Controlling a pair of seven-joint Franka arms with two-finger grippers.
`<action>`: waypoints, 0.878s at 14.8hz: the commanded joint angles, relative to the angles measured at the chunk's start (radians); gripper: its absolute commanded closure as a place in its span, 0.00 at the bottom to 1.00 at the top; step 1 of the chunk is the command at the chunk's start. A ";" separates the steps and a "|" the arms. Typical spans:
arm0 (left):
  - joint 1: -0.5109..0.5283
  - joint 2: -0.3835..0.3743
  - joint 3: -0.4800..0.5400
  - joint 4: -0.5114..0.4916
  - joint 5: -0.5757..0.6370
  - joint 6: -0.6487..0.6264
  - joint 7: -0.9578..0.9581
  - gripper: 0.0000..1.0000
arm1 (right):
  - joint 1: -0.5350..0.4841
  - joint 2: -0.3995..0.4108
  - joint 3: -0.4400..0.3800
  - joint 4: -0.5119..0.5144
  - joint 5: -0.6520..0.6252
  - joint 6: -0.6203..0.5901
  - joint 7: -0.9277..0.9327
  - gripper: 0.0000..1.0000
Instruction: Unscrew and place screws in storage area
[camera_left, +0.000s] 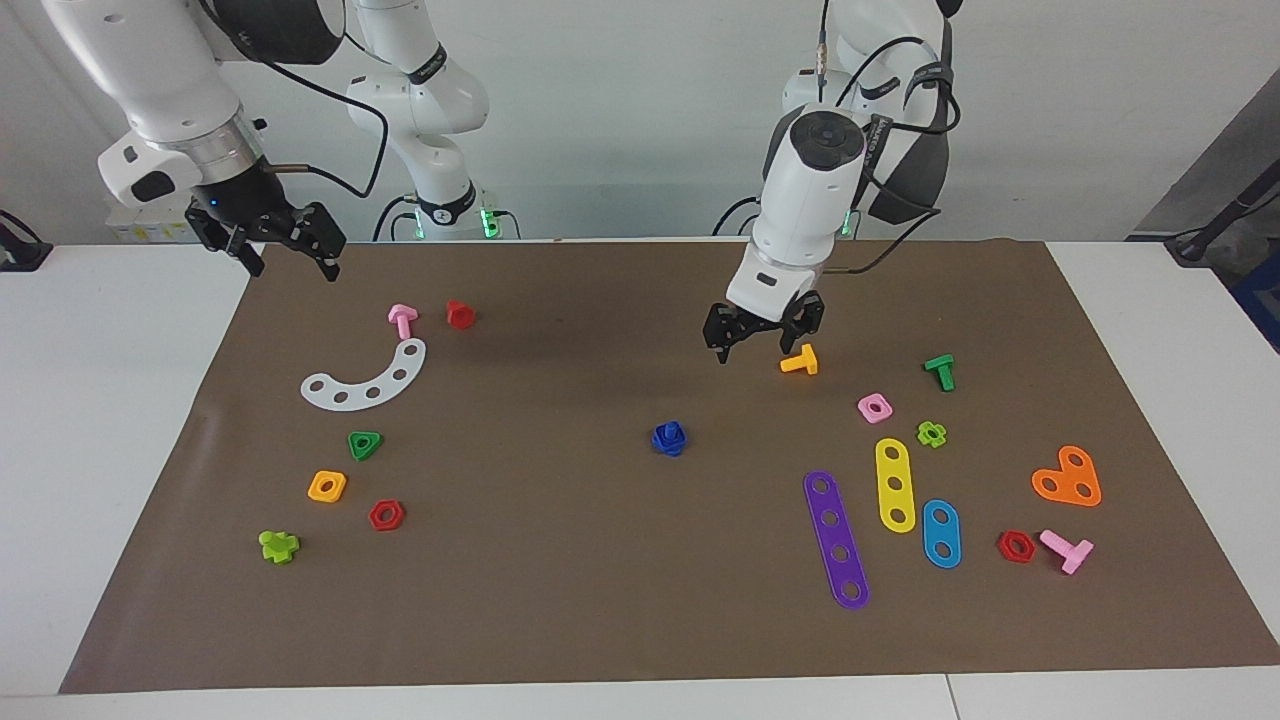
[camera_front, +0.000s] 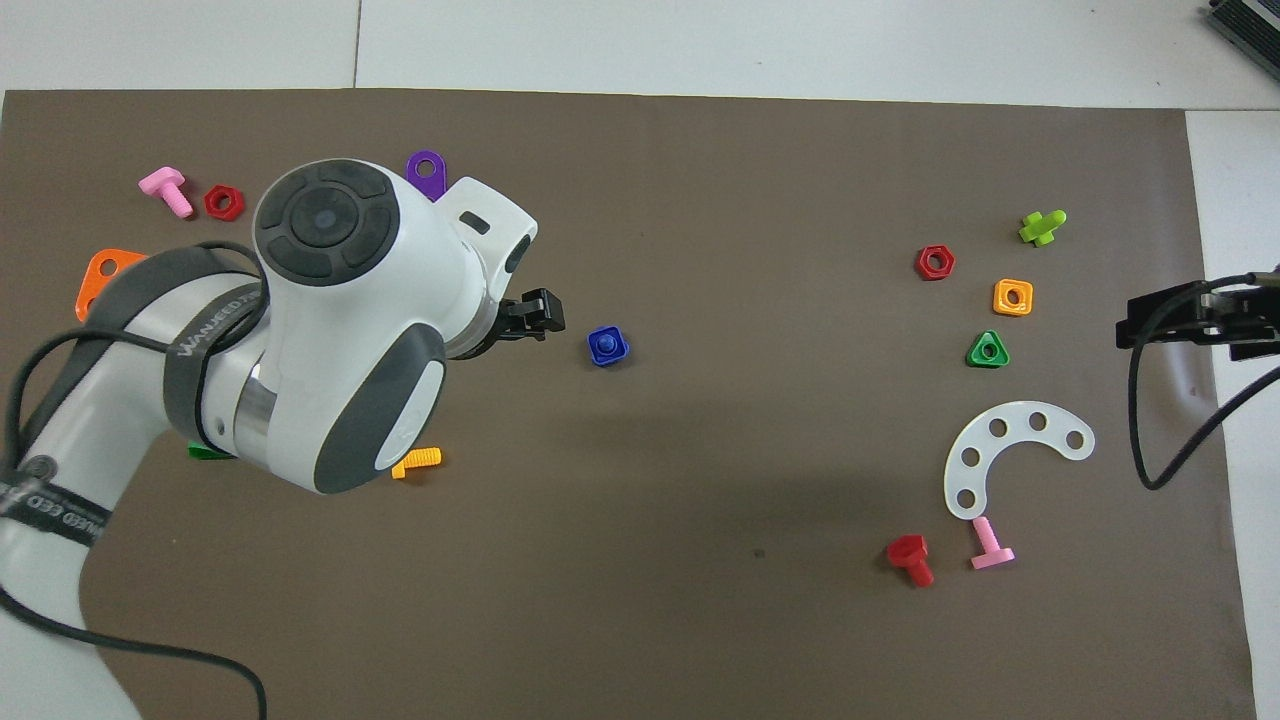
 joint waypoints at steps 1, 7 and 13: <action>-0.050 0.148 0.018 0.141 0.016 0.011 -0.084 0.04 | -0.001 -0.015 -0.003 -0.012 0.012 -0.013 -0.004 0.00; -0.113 0.297 0.024 0.202 0.044 0.104 -0.126 0.06 | -0.001 -0.015 -0.003 -0.012 0.012 -0.013 -0.004 0.00; -0.119 0.305 0.022 0.113 0.070 0.233 -0.121 0.12 | 0.000 -0.015 -0.003 -0.012 0.012 -0.013 -0.004 0.00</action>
